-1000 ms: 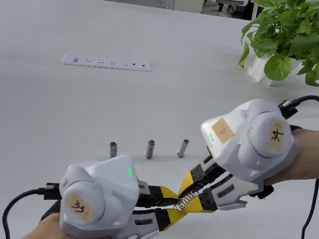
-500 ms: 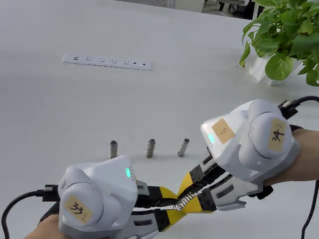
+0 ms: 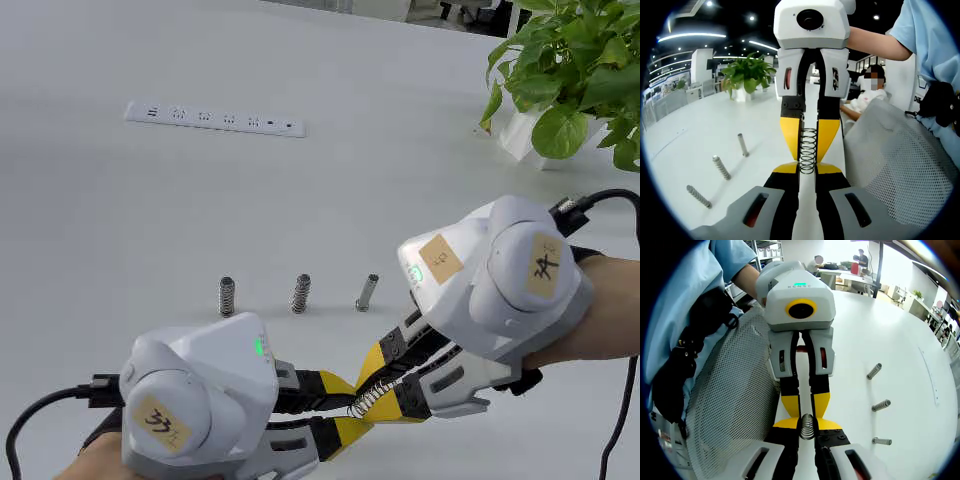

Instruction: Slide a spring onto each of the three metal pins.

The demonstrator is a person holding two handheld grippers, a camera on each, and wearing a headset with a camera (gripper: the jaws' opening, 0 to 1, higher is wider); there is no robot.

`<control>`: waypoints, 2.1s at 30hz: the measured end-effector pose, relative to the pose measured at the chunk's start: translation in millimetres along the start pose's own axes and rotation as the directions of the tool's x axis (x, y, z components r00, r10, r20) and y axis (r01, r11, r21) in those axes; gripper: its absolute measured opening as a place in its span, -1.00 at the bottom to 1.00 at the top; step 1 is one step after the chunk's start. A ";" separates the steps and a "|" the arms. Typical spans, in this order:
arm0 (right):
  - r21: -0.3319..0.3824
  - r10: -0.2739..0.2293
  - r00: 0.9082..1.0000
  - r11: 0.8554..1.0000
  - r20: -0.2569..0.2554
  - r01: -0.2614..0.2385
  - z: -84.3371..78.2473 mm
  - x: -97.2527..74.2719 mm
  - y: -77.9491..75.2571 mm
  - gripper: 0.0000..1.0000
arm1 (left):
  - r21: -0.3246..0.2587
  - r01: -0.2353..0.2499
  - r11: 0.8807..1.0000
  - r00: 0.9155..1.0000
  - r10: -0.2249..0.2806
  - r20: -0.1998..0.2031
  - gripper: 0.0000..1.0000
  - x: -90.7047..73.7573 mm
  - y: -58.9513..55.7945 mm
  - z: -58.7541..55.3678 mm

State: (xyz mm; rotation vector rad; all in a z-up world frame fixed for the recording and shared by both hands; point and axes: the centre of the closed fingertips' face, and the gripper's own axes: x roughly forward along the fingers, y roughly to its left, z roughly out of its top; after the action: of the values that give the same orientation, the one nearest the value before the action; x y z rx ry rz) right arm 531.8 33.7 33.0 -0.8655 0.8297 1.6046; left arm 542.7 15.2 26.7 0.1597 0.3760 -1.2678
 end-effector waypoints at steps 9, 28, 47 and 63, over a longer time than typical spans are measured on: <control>0.008 -0.017 1.000 1.000 0.005 0.017 -1.1 0.1 -4.6 -0.85 | -0.019 -0.086 0.996 0.996 0.086 -0.002 -0.51 -11.2 18.0 -8.0; 0.006 -0.046 0.998 0.999 -0.038 0.046 -23.0 -0.1 -13.6 -0.85 | -0.132 -0.314 0.940 0.950 0.310 -0.046 0.28 -58.6 57.5 -42.0; -0.028 -0.112 0.988 0.994 -0.111 0.109 -42.4 -18.3 -49.1 -0.85 | -0.203 -0.439 0.875 0.898 0.435 -0.066 0.98 -84.5 78.5 -57.3; -0.109 -0.177 0.960 0.982 -0.216 0.156 -51.3 -44.7 -99.9 -0.85 | -0.214 -0.454 0.865 0.890 0.448 -0.080 0.98 -84.5 83.5 -61.3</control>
State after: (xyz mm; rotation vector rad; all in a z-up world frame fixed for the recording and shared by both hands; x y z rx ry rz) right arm 642.6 -14.2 38.8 -1.1683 0.8217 1.4217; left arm 589.7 135.7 -7.1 0.0634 0.4737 -0.7507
